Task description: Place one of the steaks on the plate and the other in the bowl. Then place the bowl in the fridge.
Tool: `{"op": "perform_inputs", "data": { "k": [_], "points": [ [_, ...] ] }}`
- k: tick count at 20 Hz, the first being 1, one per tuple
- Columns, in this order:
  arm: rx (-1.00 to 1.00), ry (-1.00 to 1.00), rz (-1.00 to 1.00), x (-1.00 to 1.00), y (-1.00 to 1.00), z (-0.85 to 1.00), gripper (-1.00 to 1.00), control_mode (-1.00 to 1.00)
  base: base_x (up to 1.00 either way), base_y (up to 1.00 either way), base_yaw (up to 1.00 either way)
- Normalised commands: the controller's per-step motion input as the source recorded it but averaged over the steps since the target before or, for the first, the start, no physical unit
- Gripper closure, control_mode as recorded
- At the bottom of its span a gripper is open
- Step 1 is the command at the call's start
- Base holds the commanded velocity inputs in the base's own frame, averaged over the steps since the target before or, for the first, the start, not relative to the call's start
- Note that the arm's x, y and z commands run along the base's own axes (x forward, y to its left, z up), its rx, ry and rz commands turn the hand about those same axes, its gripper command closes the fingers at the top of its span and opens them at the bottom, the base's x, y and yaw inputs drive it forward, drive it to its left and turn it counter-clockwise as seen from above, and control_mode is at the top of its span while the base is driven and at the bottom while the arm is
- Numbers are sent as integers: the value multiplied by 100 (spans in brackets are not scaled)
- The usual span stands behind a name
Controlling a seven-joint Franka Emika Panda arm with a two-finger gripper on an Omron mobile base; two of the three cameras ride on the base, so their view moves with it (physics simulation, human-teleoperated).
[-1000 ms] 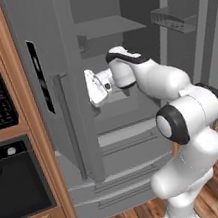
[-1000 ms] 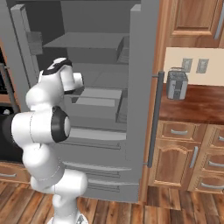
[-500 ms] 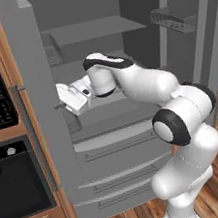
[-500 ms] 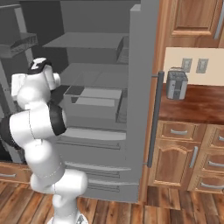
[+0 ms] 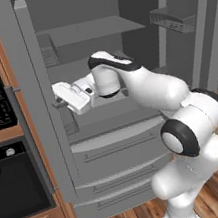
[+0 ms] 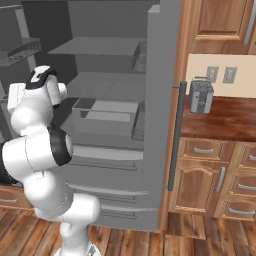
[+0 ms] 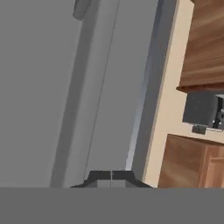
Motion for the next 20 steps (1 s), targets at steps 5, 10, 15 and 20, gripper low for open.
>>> {"op": "perform_inputs", "data": {
  "k": [5,10,15,20],
  "points": [
    [2,-14,-51,-53,-55,5,100,-100,0,0,0],
    [0,-1,-44,-37,-93,1,100,-100,0,0,0],
    [-8,2,-29,-21,-100,-1,100,-100,0,0,0],
    [-38,14,-13,0,-74,0,100,-100,0,0,0]
  ]
}}
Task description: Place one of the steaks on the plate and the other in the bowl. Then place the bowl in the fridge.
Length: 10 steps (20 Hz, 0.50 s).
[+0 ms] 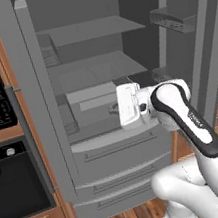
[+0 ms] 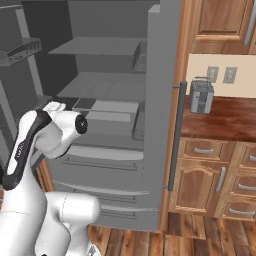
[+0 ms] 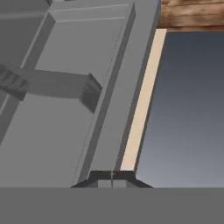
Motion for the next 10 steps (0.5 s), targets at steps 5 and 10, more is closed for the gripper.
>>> {"op": "perform_inputs", "data": {
  "k": [5,10],
  "points": [
    [-60,12,-10,-4,-44,0,100,-100,0,0,0],
    [-65,6,-6,-11,-49,0,100,-100,0,0,0]
  ]
}}
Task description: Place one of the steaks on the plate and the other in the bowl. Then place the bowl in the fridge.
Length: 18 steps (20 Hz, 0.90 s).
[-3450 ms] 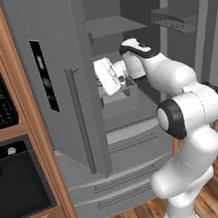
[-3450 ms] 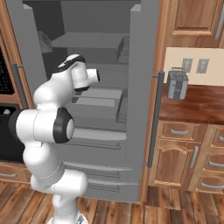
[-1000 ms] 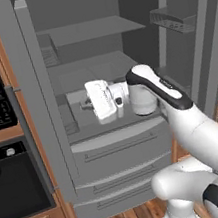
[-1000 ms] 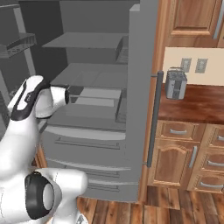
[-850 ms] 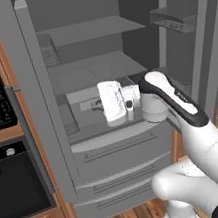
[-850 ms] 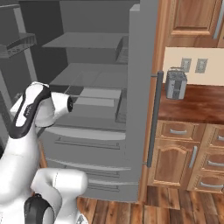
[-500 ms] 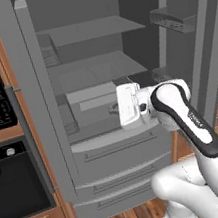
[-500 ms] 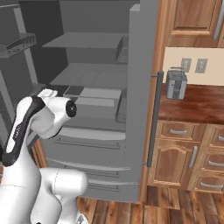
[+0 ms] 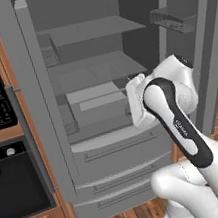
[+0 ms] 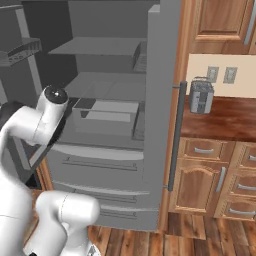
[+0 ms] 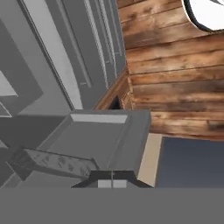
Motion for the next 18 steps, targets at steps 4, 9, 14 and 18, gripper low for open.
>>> {"op": "perform_inputs", "data": {
  "k": [4,9,14,18],
  "points": [
    [-58,7,-1,-17,-60,-15,100,-100,0,0,0],
    [-46,-3,13,-62,-39,-18,100,-100,0,0,0],
    [-23,-16,42,-90,-63,-24,100,-100,0,0,0],
    [-9,-2,49,-32,-40,-5,100,-100,0,0,0]
  ]
}}
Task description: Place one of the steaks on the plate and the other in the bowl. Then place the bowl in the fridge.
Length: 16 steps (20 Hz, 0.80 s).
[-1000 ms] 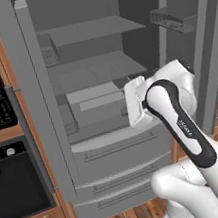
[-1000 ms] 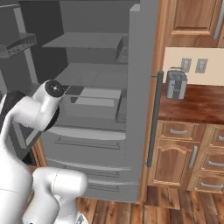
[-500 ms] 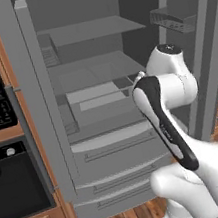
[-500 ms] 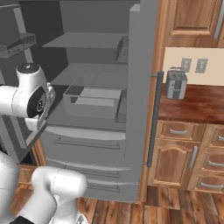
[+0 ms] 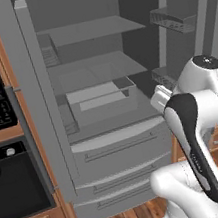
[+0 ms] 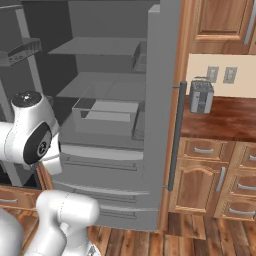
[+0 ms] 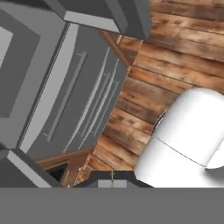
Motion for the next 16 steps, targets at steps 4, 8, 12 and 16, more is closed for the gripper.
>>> {"op": "perform_inputs", "data": {
  "k": [4,8,12,16],
  "points": [
    [-12,-6,39,-9,-3,0,100,-100,0,0,0],
    [-22,-4,11,-1,34,0,100,-100,0,0,0],
    [-25,-4,14,0,19,0,100,-100,0,0,0],
    [-10,0,31,1,-11,-4,100,-100,0,0,0]
  ]
}}
